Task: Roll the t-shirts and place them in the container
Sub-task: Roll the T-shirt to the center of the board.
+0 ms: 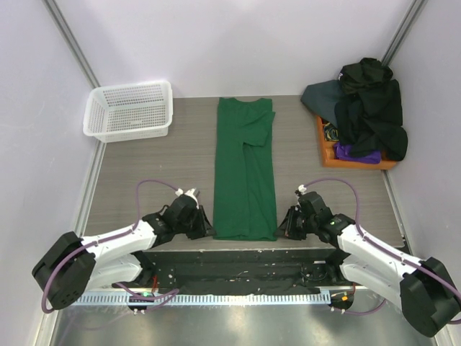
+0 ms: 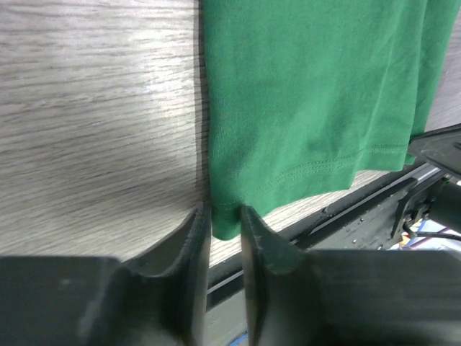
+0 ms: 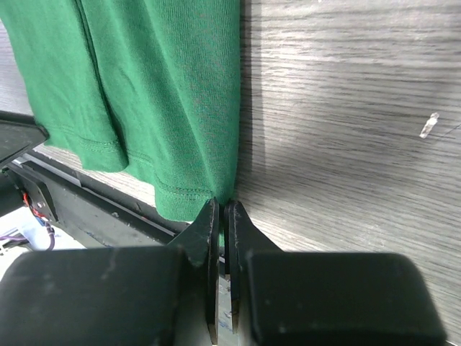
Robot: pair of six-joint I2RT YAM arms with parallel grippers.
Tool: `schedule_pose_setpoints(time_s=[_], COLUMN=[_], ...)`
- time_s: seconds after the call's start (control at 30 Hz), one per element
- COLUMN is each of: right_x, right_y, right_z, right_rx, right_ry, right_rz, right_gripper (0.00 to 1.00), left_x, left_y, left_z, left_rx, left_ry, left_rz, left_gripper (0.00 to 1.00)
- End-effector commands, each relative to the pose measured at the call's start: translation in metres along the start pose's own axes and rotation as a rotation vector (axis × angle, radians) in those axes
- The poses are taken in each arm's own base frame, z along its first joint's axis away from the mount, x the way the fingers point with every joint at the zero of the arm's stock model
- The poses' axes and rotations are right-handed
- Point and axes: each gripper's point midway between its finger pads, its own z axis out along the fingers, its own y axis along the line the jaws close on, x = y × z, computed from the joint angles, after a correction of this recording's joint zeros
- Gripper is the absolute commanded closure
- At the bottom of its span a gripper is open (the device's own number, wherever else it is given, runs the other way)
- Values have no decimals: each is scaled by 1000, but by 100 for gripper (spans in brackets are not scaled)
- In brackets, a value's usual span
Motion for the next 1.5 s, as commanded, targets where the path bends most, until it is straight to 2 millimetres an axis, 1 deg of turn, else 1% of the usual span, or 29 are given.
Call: schedule_pose_setpoints(time_s=[0.0,0.07,0.13,0.17,0.3,0.47,0.53,0.6,0.77,0.83,0.87,0.9,0.93,1.0,1.03,1.1,1.17,1.4,1.47], right_x=[-4,-5,-6,-9,-14,-17,-20,-22,-19,-18,-17,-16,-14,-11,-9,-6,-4,-2,1], right_y=[10,15,19,23,28,37,38,37,30,28,26,25,22,19,15,13,11,6,6], right_z=[-4,-7,-12,-15,-22,-25,-25,-24,-17,-16,-16,-16,-15,-14,-12,-10,-8,-3,-2], right_rx=[-33,-42,-53,-61,-56,-76,-73,-59,-26,-23,-20,-24,-19,-20,-14,-17,-15,-1,-8], right_ry=[-18,-17,-18,-27,-39,-34,-46,-46,-26,-23,-22,-26,-23,-24,-20,-12,-8,4,14], right_rz=[5,5,5,2,-2,-2,-5,-7,-14,-13,-10,-11,-7,1,7,10,14,15,20], right_gripper=[99,99,99,99,99,99,96,93,91,70,64,62,62,62,62,64,67,66,69], left_x=[1,-2,-7,-10,-13,-16,-17,-20,-19,-18,-15,-14,-11,-7,-4,-2,0,2,3], left_y=[-9,-13,-15,-20,-23,-28,-28,-30,-28,-28,-26,-25,-21,-17,-11,-8,-4,-5,-5], left_z=[-7,-13,-19,-24,-31,-33,-32,-32,-26,-24,-23,-22,-21,-20,-19,-19,-18,-15,-14], left_rx=[46,48,40,56,64,68,65,64,59,63,56,55,50,45,31,29,28,36,37], left_ry=[3,-10,-28,-45,-61,-63,-63,-67,-54,-47,-39,-35,-22,-15,-12,-13,-10,-1,6], left_rz=[2,7,12,15,15,16,15,15,13,10,8,9,7,6,1,-4,-7,-8,-8], left_gripper=[92,100,100,100,100,100,100,100,100,100,99,96,89,81,76,71,70,70,71])
